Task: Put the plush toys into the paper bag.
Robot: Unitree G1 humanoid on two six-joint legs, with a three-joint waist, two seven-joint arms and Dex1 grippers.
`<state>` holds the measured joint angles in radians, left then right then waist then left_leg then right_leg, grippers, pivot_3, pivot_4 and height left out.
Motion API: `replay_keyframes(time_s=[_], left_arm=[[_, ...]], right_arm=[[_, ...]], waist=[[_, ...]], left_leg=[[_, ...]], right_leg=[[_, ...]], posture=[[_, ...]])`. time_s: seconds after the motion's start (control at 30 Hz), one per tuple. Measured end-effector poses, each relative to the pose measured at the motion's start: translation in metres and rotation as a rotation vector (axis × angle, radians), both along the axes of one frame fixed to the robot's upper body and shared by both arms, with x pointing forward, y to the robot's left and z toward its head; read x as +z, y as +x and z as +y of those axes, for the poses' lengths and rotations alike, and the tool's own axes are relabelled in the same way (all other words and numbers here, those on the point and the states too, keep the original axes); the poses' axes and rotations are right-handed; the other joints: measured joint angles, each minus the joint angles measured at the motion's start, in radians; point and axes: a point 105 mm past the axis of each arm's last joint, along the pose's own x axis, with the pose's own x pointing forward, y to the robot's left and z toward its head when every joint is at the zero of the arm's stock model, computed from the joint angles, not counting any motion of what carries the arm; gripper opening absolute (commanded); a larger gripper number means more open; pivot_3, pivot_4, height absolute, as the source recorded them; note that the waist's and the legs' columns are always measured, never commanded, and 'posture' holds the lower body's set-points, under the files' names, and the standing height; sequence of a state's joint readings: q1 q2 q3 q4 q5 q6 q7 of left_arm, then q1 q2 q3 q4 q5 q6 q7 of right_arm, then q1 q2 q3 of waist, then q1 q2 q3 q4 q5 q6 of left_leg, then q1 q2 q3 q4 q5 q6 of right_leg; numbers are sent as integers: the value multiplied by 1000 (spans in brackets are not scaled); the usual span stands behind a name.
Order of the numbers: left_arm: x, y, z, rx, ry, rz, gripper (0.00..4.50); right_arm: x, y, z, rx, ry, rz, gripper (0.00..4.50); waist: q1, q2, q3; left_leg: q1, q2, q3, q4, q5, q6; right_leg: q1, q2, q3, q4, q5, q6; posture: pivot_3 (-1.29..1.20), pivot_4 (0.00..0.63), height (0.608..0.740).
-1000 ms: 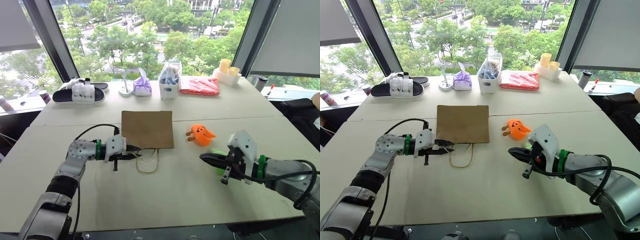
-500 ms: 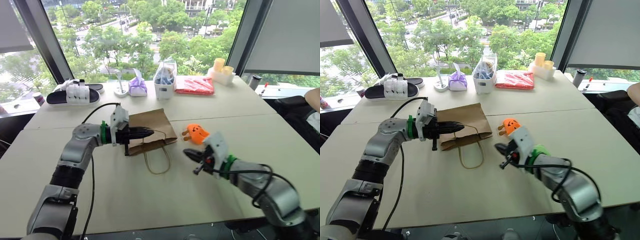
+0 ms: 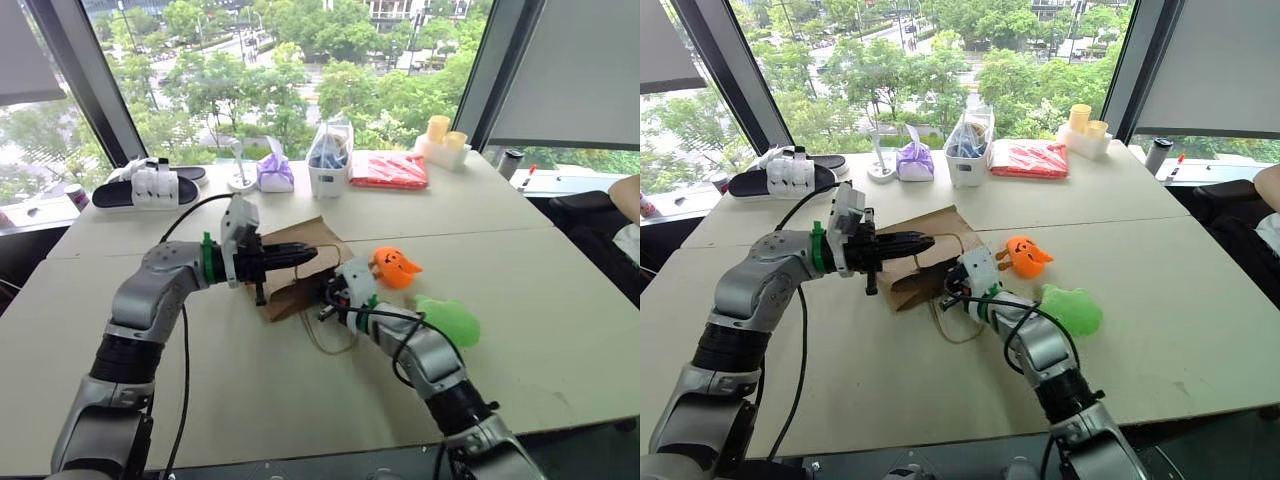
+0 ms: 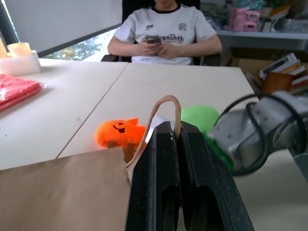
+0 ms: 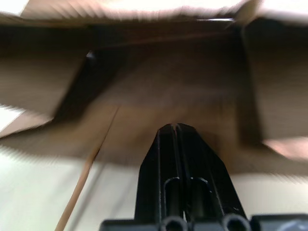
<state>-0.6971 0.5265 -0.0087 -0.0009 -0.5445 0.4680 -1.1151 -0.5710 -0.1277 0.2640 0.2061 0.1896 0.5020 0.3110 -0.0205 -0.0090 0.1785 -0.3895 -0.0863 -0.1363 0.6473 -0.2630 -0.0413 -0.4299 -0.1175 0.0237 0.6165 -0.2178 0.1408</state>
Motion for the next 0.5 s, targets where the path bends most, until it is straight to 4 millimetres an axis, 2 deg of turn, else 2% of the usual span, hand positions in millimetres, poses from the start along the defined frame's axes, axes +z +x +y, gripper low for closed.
replay_keyframes(time_s=[0.07,0.2,0.3,0.37,0.43,0.5], left_arm=[[6,2,2,33,-41,10,125],[27,13,7,123,-137,3,125],[69,33,23,238,-238,-58,125],[102,37,31,278,-304,-128,125],[117,38,35,290,-337,-160,125],[117,41,38,297,-347,-151,125]], right_arm=[[-8,6,7,-16,3,11,0],[-7,16,12,-31,-22,-8,0],[-9,14,11,-14,-27,-9,0],[-10,13,11,-5,-29,-14,0],[-11,11,10,-1,-28,-15,0],[-11,10,10,4,-28,-18,0]], waist=[[-1,0,0],[0,0,0],[0,0,0],[-2,0,-1],[-5,1,-2],[-10,1,-2]], left_leg=[[0,0,-1,0,0,0],[0,0,-3,0,1,-1],[0,-1,-3,1,1,-2],[1,-1,-2,0,1,-2],[1,-1,-2,-1,1,-3],[1,-1,-2,-1,1,-3]], right_leg=[[0,0,0,0,0,0],[0,0,0,2,0,0],[0,0,-1,2,0,0],[0,0,-1,2,0,0],[0,0,0,2,0,0],[0,0,0,3,0,0]], posture=[[0,150,740],[0,150,740],[0,150,740],[0,150,740],[0,150,740],[0,150,740]])
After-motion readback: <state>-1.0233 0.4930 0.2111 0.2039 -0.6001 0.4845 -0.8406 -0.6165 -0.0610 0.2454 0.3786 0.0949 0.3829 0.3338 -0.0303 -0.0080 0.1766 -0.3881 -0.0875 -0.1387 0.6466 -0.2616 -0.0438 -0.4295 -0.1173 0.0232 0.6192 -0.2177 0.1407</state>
